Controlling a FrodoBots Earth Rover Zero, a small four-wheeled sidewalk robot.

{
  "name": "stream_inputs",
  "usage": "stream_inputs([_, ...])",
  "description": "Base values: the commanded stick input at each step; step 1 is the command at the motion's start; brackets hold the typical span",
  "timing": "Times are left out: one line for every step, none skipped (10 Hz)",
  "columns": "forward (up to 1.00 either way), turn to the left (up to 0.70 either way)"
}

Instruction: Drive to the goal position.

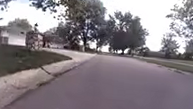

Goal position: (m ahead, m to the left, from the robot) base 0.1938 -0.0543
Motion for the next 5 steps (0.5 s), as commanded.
stream_inputs([0.85, 0.00])
stream_inputs([0.85, 0.00])
stream_inputs([0.85, 0.00])
stream_inputs([0.85, 0.00])
stream_inputs([0.85, 0.00])
